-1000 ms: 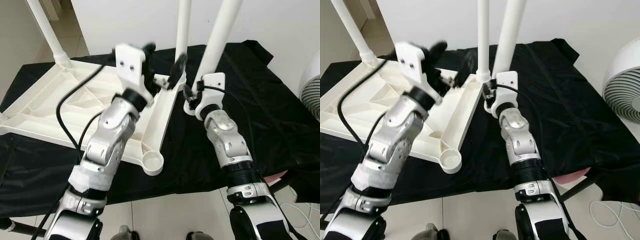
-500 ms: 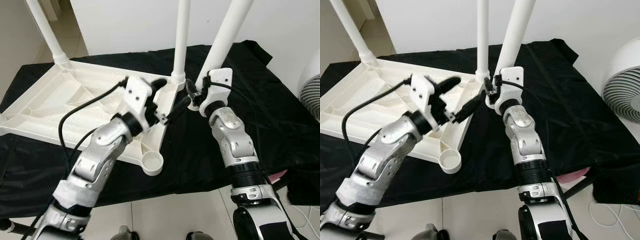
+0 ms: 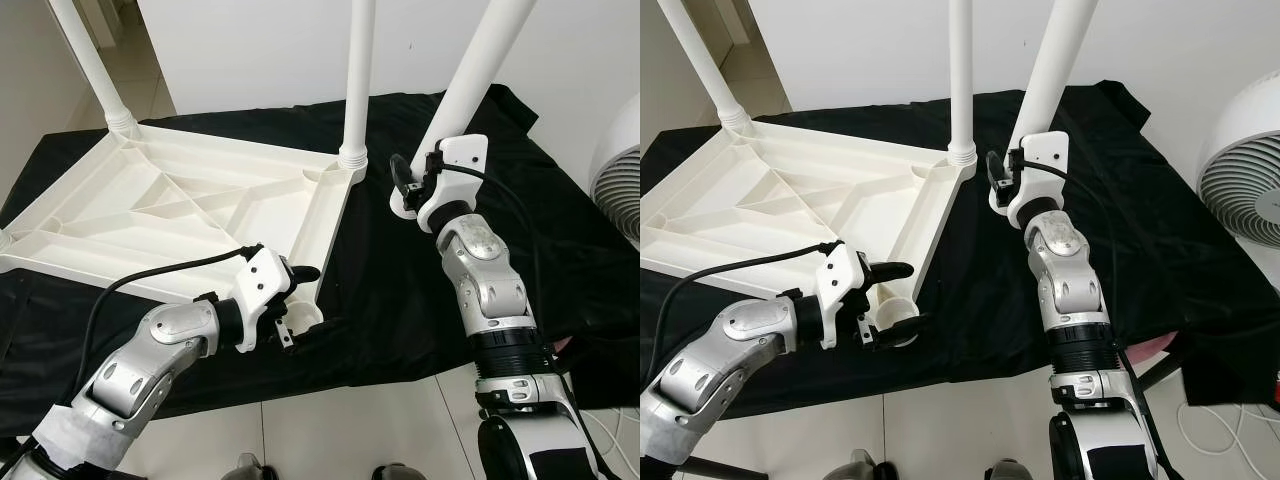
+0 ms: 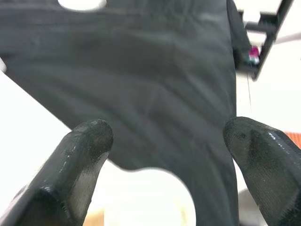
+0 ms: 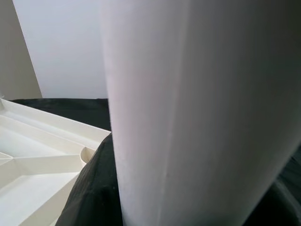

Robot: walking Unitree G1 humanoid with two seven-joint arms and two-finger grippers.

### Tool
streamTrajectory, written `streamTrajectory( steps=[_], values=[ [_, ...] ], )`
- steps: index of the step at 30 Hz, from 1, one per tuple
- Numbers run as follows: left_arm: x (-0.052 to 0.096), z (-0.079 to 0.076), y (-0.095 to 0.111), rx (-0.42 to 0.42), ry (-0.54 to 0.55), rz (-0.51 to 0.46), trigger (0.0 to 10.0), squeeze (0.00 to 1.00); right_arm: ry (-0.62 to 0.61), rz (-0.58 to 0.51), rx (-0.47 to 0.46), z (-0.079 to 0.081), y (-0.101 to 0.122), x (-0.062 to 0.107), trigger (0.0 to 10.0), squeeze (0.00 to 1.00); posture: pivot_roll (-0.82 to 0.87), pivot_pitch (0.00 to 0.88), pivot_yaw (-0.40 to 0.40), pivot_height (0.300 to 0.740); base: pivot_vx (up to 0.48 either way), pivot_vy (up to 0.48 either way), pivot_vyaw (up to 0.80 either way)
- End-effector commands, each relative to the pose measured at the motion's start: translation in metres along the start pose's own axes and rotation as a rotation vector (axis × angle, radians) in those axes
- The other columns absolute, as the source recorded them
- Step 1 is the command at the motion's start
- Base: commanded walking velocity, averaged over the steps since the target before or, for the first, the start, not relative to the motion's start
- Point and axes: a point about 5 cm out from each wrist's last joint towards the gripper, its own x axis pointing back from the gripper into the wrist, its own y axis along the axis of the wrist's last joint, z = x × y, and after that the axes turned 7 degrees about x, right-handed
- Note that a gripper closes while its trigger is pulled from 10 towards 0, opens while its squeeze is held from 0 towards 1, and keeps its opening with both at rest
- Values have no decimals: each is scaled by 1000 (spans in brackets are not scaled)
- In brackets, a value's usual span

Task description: Building children table

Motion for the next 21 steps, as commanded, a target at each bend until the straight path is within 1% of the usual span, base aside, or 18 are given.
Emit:
streamTrajectory(
  steps=[1,2,4,5,6,8,13,17,21],
  values=[
    [7,0,-5,-7,-61,47,10000,0,8,-17,0,0,3,1,10000,0,-91,58,71,740,0,0,0],
    [7,0,-5,-7,-61,47,10000,0,8,-17,0,0,3,1,10000,0,-91,58,71,740,0,0,0],
    [13,4,-9,-10,-51,74,10000,0,7,-21,7,-2,3,2,10000,0,-93,57,76,740,0,0,0],
    [13,4,-9,-10,-51,74,10000,0,7,-21,7,-2,3,2,10000,0,-93,57,76,740,0,0,0],
    [21,8,-12,-6,-33,98,10000,0,-1,-25,12,-5,4,2,10000,0,-92,62,79,740,0,0,0],
    [23,10,-13,-6,-29,105,10000,0,-4,-26,14,-6,5,2,10000,0,-92,62,79,740,0,0,0],
    [35,20,-19,-30,5,153,10000,0,-7,-28,20,-7,5,3,10000,0,-89,68,86,740,0,0,0],
    [41,27,-21,-43,15,189,10000,0,-6,-29,23,-7,5,3,10000,0,-87,70,89,740,0,0,0],
    [44,30,-23,-57,18,212,10000,0,-4,-29,25,-7,5,3,10000,0,-87,71,89,740,0,0,0]
  ],
)
